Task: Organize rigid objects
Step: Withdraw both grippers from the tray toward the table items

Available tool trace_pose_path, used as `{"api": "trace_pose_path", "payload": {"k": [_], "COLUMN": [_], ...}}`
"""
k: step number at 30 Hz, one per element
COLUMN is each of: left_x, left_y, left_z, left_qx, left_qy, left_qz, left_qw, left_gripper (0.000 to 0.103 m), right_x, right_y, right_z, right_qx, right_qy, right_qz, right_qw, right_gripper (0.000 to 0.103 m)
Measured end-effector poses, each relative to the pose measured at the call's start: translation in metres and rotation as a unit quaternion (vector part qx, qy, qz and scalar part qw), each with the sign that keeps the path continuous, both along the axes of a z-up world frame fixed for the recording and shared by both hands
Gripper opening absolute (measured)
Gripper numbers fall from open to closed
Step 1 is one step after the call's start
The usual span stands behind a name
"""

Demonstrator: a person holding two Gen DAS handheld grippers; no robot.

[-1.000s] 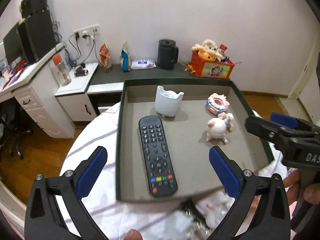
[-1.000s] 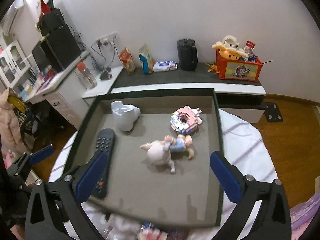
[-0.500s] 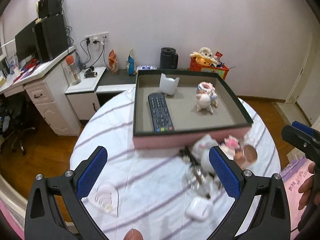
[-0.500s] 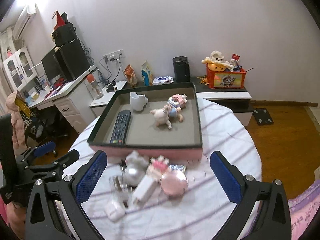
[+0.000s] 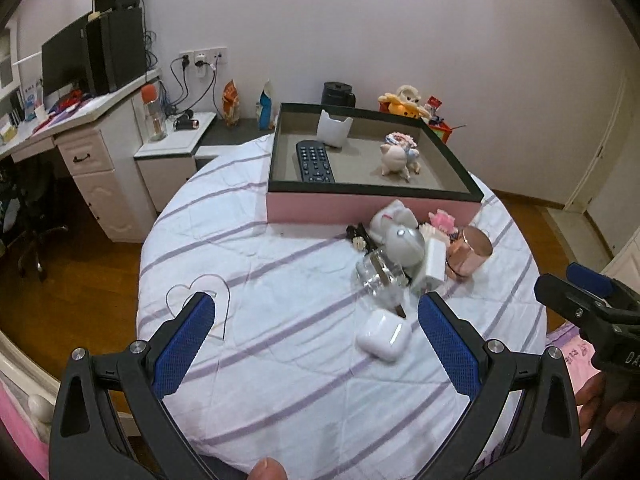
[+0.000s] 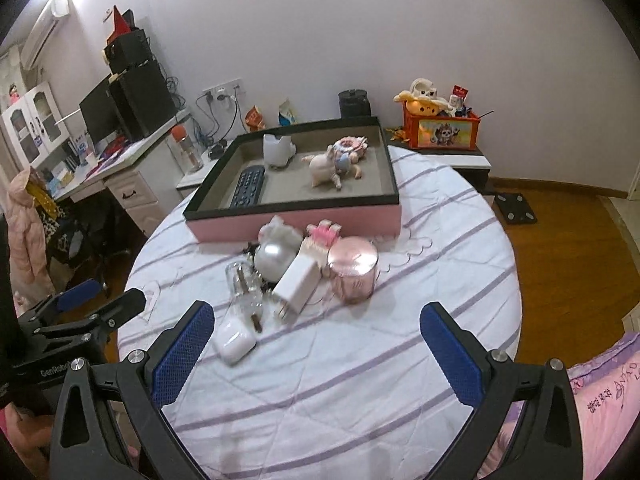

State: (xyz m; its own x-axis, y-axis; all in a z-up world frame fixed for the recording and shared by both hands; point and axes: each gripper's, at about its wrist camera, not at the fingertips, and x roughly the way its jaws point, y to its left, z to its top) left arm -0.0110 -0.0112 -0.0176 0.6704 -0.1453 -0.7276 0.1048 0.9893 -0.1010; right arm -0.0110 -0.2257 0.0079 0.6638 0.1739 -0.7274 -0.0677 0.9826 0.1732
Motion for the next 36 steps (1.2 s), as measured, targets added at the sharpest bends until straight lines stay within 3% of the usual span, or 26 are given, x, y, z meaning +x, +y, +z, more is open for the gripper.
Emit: {"api": "trace_pose_path", "payload": {"k": [26,32,36], "left_x": [-0.022,-0.023,-0.018], "left_y": [0.001,-0.011,-0.031], "left_z": [0.019,0.000,-0.026], "left_qx": [-0.002,-0.019,0.004], "left_qy": [-0.029,-0.011,0.008], "left_qz": [0.000,-0.030,-0.055], "left_qw": [0.9996,0.9993,0.9985], "left_gripper": [0.103,0.103,0.103], "right_x": [-0.019,-0.016,-0.012], "right_y": [-0.011,-0.019,-0.023], "right_z": [0.016,0.012,0.006], "right_qx": [-0.006,-0.007,-0.007], "right_qy": [-0.020,-0.013,-0.004], "right_qz": [-0.016,-0.028,-0.032], "right_qw": [1.000,1.000,0.999], "right_gripper": [0.103,0.103,0.103]}}
